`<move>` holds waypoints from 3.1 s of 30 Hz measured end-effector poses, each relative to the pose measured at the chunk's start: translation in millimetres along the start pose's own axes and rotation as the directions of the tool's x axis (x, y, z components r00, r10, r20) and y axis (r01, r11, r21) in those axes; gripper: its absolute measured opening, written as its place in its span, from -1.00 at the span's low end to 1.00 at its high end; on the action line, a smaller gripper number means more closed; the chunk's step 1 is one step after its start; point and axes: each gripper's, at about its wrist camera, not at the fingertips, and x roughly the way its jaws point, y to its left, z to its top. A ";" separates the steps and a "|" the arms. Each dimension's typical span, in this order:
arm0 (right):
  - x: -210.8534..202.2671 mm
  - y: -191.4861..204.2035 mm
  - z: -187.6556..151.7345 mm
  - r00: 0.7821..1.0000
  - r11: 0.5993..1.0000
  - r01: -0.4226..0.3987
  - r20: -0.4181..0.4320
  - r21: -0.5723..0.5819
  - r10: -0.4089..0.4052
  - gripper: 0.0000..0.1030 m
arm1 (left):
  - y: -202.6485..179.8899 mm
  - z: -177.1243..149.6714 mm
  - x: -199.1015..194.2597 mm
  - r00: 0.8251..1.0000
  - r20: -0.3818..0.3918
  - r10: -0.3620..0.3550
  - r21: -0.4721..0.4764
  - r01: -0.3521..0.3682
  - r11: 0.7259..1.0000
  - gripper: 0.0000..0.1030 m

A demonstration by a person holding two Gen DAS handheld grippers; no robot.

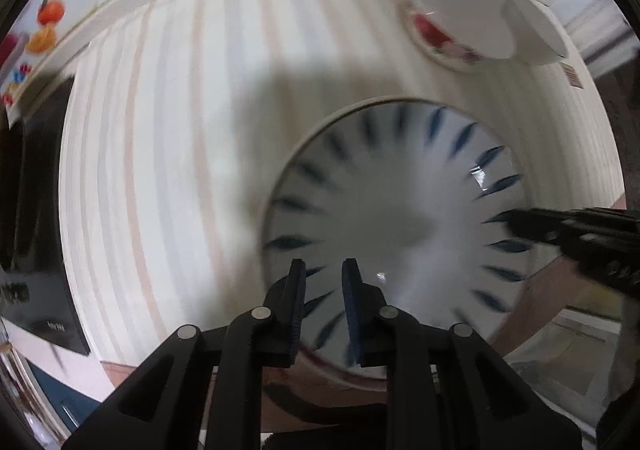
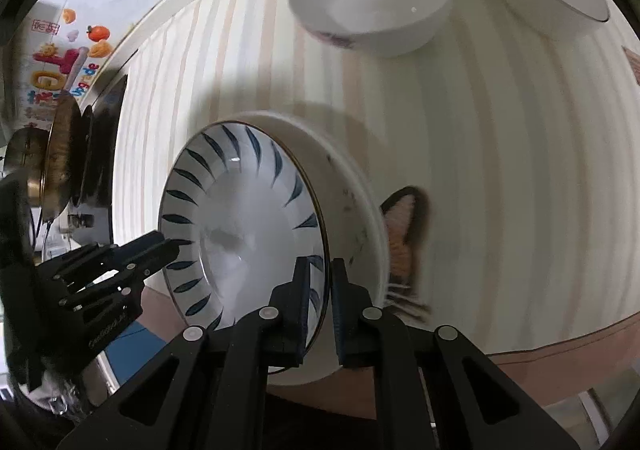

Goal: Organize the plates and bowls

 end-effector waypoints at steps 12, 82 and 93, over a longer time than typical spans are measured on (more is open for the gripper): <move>7.5 -5.6 1.4 1.000 1.000 0.015 0.012 -0.007 -0.015 -0.88 | -1.7 -5.4 9.5 0.996 0.023 0.083 -0.053 -0.081 0.995 -0.68; -192.0 16.1 -80.5 0.903 0.997 0.063 0.428 -0.035 -0.042 0.73 | -17.5 -35.6 -134.5 0.923 0.367 0.115 -0.193 -0.046 0.980 0.66; -97.4 -70.4 109.0 0.959 0.999 0.015 0.281 0.033 -0.023 0.35 | -17.7 131.9 -1.7 0.987 0.158 0.004 -0.202 0.028 0.979 -0.19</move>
